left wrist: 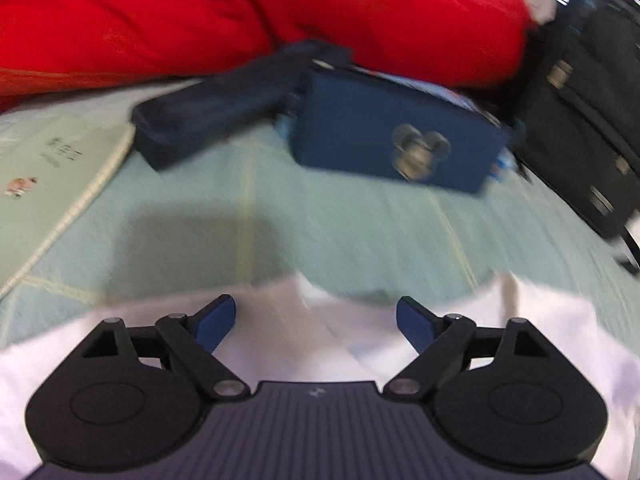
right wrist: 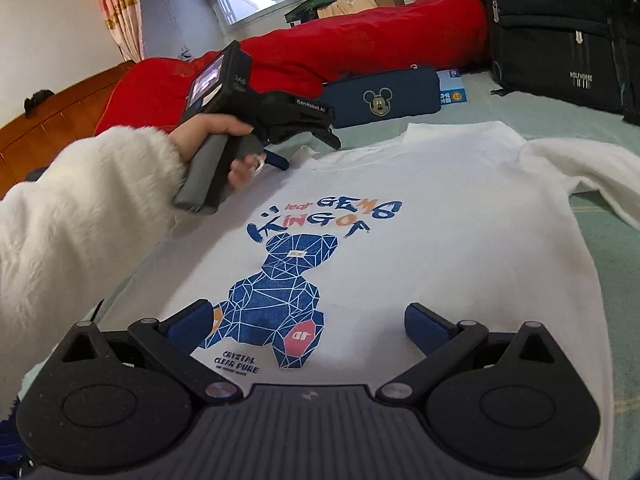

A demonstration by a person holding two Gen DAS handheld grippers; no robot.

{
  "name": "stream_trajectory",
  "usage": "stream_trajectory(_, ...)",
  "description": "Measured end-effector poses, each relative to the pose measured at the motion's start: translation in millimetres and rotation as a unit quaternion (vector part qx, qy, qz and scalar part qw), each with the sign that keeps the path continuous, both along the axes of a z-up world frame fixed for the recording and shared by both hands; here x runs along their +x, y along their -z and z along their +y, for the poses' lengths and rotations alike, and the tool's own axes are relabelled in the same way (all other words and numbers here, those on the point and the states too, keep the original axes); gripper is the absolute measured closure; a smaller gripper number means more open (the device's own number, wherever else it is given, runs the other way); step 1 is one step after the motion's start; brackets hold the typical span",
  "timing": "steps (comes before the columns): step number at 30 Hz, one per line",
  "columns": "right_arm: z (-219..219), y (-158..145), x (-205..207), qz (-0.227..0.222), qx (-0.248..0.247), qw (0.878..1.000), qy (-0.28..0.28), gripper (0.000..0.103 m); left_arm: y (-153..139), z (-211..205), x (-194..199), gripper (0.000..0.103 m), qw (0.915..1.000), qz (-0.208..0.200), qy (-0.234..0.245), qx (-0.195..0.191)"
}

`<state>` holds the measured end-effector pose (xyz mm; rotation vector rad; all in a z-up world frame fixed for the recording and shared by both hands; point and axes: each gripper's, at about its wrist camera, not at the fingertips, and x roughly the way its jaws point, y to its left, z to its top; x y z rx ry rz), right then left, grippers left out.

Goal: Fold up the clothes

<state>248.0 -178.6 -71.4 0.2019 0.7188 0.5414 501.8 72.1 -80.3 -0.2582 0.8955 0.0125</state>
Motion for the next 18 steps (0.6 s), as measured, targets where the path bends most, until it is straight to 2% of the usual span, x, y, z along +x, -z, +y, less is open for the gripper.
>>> stream_trajectory(3, -2, 2, 2, 0.001, 0.009, 1.000, -0.001, 0.000, -17, 4, -16, 0.017, 0.9998, -0.016, 0.008, -0.008)
stream_trajectory(6, -4, 0, -1, 0.001, 0.017, 1.000, -0.005, 0.000, -31, 9, -44, 0.015, 0.9992, -0.013, 0.036, -0.011)
stream_trajectory(10, -3, 0, -2, 0.006, 0.021, 1.000, -0.005, 0.000, -21, 26, -72, 0.015, 0.9960, 0.065, 0.043, -0.042)
stream_trajectory(12, -3, 0, -2, 0.007, 0.023, 1.000, -0.004, 0.000, -6, 36, -79, 0.015, 0.9949, 0.082, 0.033, -0.048)
stream_trajectory(16, -2, 1, -1, 0.009, 0.021, 1.000, -0.005, 0.000, 7, 60, -63, 0.015, 0.9971, 0.040, -0.003, -0.065)
stream_trajectory(18, -1, 2, 0, 0.010, 0.021, 1.000, -0.006, 0.000, 9, 64, -44, 0.015, 0.9983, 0.028, -0.025, -0.044)
